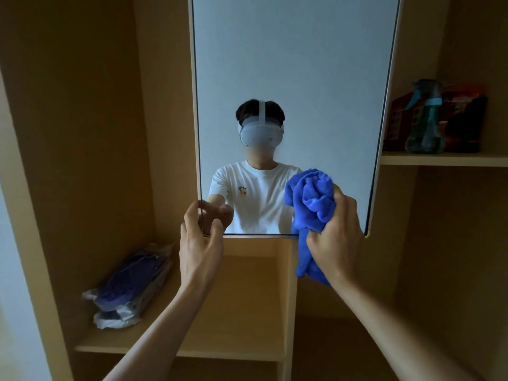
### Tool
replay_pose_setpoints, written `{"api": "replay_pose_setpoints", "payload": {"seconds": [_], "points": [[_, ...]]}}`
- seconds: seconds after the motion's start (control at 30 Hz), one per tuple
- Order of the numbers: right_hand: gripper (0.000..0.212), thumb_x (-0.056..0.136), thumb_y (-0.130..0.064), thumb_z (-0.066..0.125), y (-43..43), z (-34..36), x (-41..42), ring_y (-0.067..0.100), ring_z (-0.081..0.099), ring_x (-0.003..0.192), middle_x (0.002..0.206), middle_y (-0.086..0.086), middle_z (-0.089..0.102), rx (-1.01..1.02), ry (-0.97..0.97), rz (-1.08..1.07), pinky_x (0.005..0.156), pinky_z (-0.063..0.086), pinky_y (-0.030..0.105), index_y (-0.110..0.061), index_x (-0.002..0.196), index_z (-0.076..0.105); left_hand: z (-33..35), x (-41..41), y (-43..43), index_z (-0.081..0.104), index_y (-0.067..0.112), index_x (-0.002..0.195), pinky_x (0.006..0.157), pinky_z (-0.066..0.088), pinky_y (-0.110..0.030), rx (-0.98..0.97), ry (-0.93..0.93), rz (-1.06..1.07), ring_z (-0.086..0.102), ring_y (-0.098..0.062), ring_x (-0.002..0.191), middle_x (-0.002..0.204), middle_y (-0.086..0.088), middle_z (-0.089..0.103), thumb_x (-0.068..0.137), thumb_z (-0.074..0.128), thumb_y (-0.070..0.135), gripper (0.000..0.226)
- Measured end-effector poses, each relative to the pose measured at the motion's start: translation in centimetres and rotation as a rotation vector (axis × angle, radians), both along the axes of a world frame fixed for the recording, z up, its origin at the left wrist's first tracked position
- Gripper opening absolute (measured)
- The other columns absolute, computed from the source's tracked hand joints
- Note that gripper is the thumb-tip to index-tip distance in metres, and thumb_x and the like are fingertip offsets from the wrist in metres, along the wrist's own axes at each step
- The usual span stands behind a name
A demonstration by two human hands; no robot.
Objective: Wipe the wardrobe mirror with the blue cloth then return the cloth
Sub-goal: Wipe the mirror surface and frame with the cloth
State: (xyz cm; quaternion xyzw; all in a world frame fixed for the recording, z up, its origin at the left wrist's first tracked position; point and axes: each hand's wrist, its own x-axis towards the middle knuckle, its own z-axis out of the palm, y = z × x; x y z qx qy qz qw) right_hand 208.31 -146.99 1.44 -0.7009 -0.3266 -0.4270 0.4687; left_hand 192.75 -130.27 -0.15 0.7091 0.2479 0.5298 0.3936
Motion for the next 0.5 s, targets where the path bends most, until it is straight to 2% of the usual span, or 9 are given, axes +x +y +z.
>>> {"api": "replay_pose_setpoints", "payload": {"seconds": [0.13,0.27,0.33,0.4,0.5], "points": [[0.062,0.082,-0.023,0.073,2.8,-0.4,-1.8,0.025,0.061,0.105,0.117,0.004,0.055,-0.041,-0.050,0.012,0.071,0.056,0.037,-0.011,0.138,0.049,0.2,-0.3,-0.1,0.037,0.039,0.147,0.089,0.033,-0.029,-0.022,0.004,-0.005,0.044,-0.005,0.110,0.144,0.004,0.050,0.104,0.046,0.030,0.045],[0.057,0.078,-0.012,0.069,6.0,-0.9,-4.1,0.025,0.059,0.100,0.111,0.008,0.059,-0.066,-0.132,0.041,0.069,0.056,0.036,-0.004,0.132,0.053,0.2,-0.6,0.0,0.036,0.038,0.150,0.092,0.030,-0.026,-0.049,0.007,-0.037,0.041,-0.001,0.113,0.146,0.006,0.049,0.108,0.035,0.037,0.042],[0.058,0.080,-0.016,0.065,7.7,-1.0,-5.4,0.023,0.057,0.104,0.114,0.007,0.060,-0.105,-0.132,0.058,0.072,0.055,0.033,-0.005,0.136,0.051,0.2,-0.9,0.1,0.037,0.037,0.149,0.094,0.031,-0.026,-0.041,-0.003,-0.059,0.045,-0.002,0.116,0.145,0.008,0.051,0.109,0.028,0.042,0.042],[0.062,0.083,-0.020,0.068,9.1,-1.2,-6.5,0.023,0.059,0.108,0.119,0.007,0.059,-0.126,-0.116,0.073,0.075,0.056,0.031,-0.007,0.140,0.047,0.2,-1.1,0.4,0.042,0.038,0.144,0.096,0.035,-0.027,-0.036,-0.025,-0.084,0.051,-0.006,0.121,0.142,0.009,0.054,0.109,0.023,0.047,0.041],[0.063,0.087,-0.027,0.071,10.7,-1.4,-7.7,0.022,0.062,0.106,0.120,0.007,0.059,-0.139,-0.099,0.057,0.071,0.058,0.030,-0.009,0.142,0.045,0.3,-1.3,0.7,0.044,0.050,0.131,0.107,0.042,-0.035,-0.055,-0.068,-0.134,0.052,-0.006,0.126,0.138,0.015,0.057,0.101,0.016,0.065,0.044]]}}
